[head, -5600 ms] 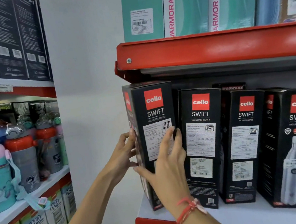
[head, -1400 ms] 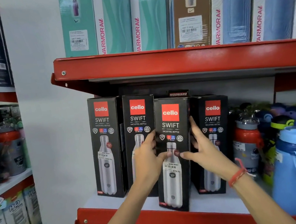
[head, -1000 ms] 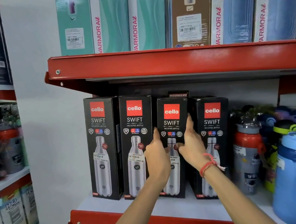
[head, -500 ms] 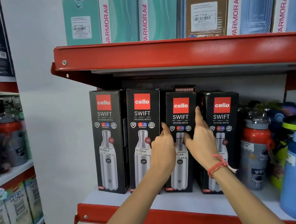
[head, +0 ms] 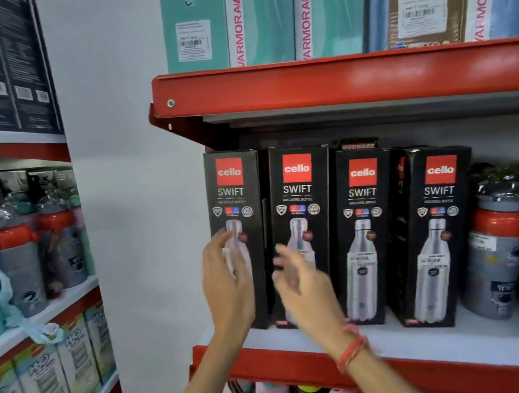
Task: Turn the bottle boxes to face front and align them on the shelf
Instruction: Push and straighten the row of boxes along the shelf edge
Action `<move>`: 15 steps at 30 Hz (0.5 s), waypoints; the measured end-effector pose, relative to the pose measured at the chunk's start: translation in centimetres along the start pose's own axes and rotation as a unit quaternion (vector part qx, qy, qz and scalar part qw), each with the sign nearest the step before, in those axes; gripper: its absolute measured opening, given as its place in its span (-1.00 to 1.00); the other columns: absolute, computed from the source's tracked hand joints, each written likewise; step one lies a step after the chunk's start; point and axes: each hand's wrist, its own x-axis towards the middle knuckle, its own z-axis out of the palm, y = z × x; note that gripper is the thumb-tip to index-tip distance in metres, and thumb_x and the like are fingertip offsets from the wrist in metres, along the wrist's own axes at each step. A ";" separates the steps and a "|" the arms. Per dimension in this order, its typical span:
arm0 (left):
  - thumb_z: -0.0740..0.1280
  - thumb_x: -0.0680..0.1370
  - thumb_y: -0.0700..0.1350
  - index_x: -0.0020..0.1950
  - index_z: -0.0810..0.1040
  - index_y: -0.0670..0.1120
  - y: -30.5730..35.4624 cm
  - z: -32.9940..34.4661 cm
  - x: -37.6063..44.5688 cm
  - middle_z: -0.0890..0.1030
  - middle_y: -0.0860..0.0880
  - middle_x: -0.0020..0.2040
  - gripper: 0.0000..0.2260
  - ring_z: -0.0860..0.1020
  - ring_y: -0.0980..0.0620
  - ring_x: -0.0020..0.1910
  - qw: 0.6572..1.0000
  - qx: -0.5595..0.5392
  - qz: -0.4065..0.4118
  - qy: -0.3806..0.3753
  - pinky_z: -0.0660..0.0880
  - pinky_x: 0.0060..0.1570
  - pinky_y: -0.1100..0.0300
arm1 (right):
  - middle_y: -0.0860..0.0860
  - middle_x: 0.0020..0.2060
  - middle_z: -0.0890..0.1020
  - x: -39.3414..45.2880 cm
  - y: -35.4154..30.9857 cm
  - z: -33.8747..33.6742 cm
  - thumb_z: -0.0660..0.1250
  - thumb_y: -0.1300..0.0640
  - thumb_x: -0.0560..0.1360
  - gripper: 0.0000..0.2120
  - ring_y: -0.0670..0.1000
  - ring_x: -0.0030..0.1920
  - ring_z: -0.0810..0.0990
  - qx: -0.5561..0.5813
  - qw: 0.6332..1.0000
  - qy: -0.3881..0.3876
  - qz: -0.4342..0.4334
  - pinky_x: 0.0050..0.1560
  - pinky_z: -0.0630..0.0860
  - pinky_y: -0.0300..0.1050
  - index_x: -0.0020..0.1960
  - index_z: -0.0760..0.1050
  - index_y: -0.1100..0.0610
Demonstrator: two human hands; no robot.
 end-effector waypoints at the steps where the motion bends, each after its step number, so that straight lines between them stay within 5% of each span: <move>1: 0.14 0.63 -0.02 0.35 0.38 -0.05 -1.5 -1.0 -0.3 0.44 -0.05 0.35 -0.69 0.42 -0.01 0.34 0.999 0.009 -0.037 -0.010 0.35 0.33 0.09 | 0.07 0.30 0.52 -0.6 0.5 1.6 0.21 0.15 0.55 -0.55 -0.04 0.21 0.52 -0.007 0.999 -0.031 0.035 0.26 0.43 -0.09 0.43 0.26 0.08; 3: 0.02 0.60 0.18 0.49 0.20 -0.02 -4.0 -2.5 -0.6 0.26 -0.06 0.50 -0.49 0.25 -0.02 0.47 0.992 0.022 -0.106 -0.064 0.18 0.39 0.14 | 0.10 0.36 0.45 -1.1 1.2 3.9 0.17 0.05 0.57 -0.44 0.07 0.30 0.46 -0.035 0.993 -0.060 0.091 0.30 0.39 -0.01 0.51 0.08 0.09; 5: -0.09 0.54 0.31 0.55 0.02 0.10 -5.5 -3.2 -0.1 0.11 0.03 0.58 -0.39 0.14 0.02 0.53 0.979 0.000 -0.156 -0.134 0.06 0.41 0.17 | 0.15 0.23 0.55 -0.8 1.1 5.4 0.12 -0.05 0.57 -0.36 0.12 0.16 0.55 -0.057 0.988 -0.073 0.128 0.15 0.46 -0.05 0.54 -0.10 0.04; 7: -0.18 0.46 0.42 0.53 -0.09 0.25 -6.3 -3.5 0.8 0.05 0.09 0.59 -0.34 0.13 -0.01 0.54 0.960 -0.029 -0.189 -0.203 0.05 0.50 0.02 | 0.17 0.24 0.53 -0.2 0.8 6.4 0.11 -0.12 0.56 -0.30 0.14 0.12 0.57 -0.052 0.985 -0.077 0.147 0.06 0.45 -0.06 0.53 -0.23 -0.02; 10: -0.23 0.36 0.53 0.39 -0.04 0.50 -6.4 -4.3 1.6 0.19 0.08 0.56 -0.41 0.28 -0.08 0.49 0.942 -0.022 -0.209 -0.263 0.17 0.49 -0.10 | 0.10 0.44 0.33 0.6 0.3 7.1 0.11 -0.15 0.54 -0.27 0.18 0.27 0.48 -0.035 0.983 -0.073 0.162 0.18 0.41 -0.01 0.50 -0.31 -0.12; 12: -0.23 0.35 0.55 0.31 0.01 0.61 -6.5 -5.1 1.6 0.27 0.08 0.53 -0.49 0.33 -0.08 0.46 0.938 -0.023 -0.205 -0.279 0.19 0.48 -0.11 | 0.07 0.35 0.43 0.4 0.3 6.9 0.11 -0.17 0.53 -0.27 0.15 0.22 0.50 -0.024 0.983 -0.072 0.168 0.20 0.43 0.01 0.49 -0.31 -0.16; 15: -0.24 0.36 0.55 0.29 0.02 0.63 -6.3 -6.6 0.9 0.35 0.04 0.50 -0.51 0.37 -0.09 0.44 0.938 -0.020 -0.189 -0.289 0.23 0.47 -0.12 | 0.02 0.29 0.51 -0.9 0.0 5.9 0.11 -0.19 0.52 -0.30 0.09 0.10 0.58 -0.018 0.983 -0.086 0.159 -0.11 0.46 -0.14 0.47 -0.29 -0.26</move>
